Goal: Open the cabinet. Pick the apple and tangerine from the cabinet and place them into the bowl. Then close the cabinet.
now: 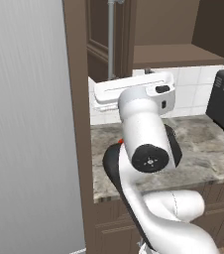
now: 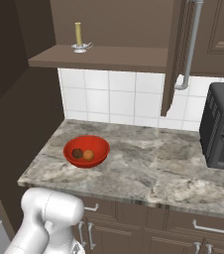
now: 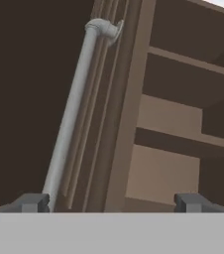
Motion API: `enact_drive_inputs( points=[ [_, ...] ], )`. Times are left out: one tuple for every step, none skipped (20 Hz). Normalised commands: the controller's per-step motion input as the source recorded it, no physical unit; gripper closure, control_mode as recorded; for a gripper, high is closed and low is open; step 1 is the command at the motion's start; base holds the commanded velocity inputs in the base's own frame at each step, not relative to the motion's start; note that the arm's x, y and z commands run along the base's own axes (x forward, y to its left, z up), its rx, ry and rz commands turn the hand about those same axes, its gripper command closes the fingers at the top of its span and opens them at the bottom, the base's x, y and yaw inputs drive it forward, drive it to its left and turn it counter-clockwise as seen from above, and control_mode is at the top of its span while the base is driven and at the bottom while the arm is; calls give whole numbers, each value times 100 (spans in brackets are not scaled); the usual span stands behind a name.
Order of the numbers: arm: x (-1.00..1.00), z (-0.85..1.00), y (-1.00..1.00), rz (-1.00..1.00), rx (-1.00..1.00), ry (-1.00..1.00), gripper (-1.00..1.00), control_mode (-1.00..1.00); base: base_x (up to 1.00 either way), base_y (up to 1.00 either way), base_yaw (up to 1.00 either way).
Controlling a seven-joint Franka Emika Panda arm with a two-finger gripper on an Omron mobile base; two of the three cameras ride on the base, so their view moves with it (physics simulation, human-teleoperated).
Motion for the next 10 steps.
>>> enact_drive_inputs(
  points=[
    [71, -2, -1, -21, 0, 0, -100, -100, 0, 0, 0],
    [87, -3, -6, -20, 0, 0, -100, -100, 0, 0, 0],
    [100, -4, -6, -18, 0, 1, -100, -100, 0, 0, 0],
    [100, -10, 0, -12, 0, 5, -100, -100, 0, 0, 0],
    [100, -16, 0, -10, 0, 7, -100, -100, 0, 0, 0],
    [100, -21, 0, -9, 0, 7, -100, -100, 0, 0, 0],
    [100, -22, 0, -8, 0, 8, -100, -100, 0, 0, 0],
    [100, -21, 0, -7, 0, 7, -100, -100, 0, 0, 0],
    [100, -19, 0, -5, 0, 7, -100, -100, 0, 0, 0],
    [100, -18, -17, -1, 0, 5, -100, -100, 0, 0, 0]
  ],
)
